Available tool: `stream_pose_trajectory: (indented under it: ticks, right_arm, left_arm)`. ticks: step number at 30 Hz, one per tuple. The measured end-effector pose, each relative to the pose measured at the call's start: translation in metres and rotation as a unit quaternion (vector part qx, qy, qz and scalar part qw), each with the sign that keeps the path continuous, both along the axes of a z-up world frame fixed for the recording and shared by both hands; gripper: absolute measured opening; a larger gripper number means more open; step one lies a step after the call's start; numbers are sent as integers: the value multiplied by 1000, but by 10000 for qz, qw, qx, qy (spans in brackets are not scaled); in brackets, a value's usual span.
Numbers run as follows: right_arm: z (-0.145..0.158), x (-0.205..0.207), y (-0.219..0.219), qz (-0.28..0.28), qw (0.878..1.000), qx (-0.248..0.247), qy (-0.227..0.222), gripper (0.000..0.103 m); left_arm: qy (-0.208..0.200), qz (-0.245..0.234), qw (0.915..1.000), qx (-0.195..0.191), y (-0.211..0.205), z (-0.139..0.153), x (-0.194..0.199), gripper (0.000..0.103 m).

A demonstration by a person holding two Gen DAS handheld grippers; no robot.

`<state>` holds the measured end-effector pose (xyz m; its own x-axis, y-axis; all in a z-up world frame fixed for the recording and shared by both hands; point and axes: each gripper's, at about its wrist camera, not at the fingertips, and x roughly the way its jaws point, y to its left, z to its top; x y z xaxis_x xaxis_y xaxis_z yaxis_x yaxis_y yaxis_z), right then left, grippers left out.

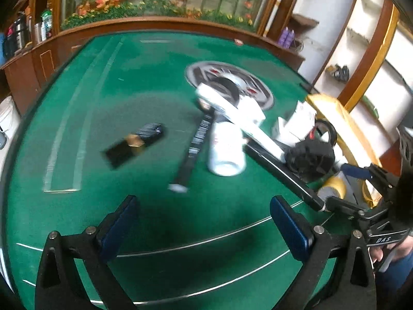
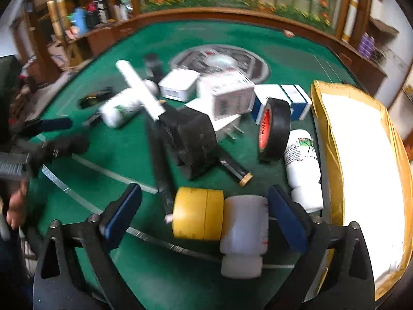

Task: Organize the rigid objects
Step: 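Grasp the black lipstick tube with the left tool while the right tool approaches the yellow tape roll, then grasp the yellow tape roll with the right tool while the left tool holds the lipstick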

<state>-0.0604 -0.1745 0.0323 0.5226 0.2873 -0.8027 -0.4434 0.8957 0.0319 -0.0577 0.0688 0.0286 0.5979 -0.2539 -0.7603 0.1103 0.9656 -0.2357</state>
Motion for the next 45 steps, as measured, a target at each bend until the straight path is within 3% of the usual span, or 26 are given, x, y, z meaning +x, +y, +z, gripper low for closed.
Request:
stream_pose_trajectory:
  ticks: [4,9,11,17,19,20,23,24,30,35,40,45]
  right_arm:
    - [8,-18,-5,263,9994,142,-181,80]
    - [10,-24,-10,373,9981,434,-213,72]
    - [11,-27,-11,411,9976,510,-212,62]
    - [16,-35,-26,399,9961,753,-247,59]
    - [17,-37,-30,396,9959,778,-247,59]
    - [17,-37,-32,394,9959,772,-250,59]
    - [13,-39,-35,489,9961,715,-149,59]
    - [12,-40,-36,516,9961,698,-141,59]
    - [16,-44,-49,337,9971,652,-189,59]
    - [16,-49,-37,577,9947,845,-61,59]
    - [4,-41,-21,302,9979,555,149,35]
    - [3,-33,-13,116,9983,548,142,35]
  left_arm:
    - [-49,215,9997,122,31,10,1,89]
    - [72,119,9982,581,41,10,22,68]
    - [153,30,9967,802,42,7,39,58]
    - [465,-359,9897,1306,28,-17,69,56]
    - [405,-436,9904,1244,25,-17,73,54]
    - [393,-410,9907,1240,23,-17,77,49]
    - [358,-270,9917,1203,15,-15,73,19]
    - [364,-249,9917,1205,11,-15,66,17]
    - [309,-274,9934,1073,-6,-12,38,17]
    - [287,-145,9941,1037,-6,-11,43,17]
    - [264,-33,9939,1070,-7,-12,49,17]
    - [109,106,9922,1237,-13,-14,50,17]
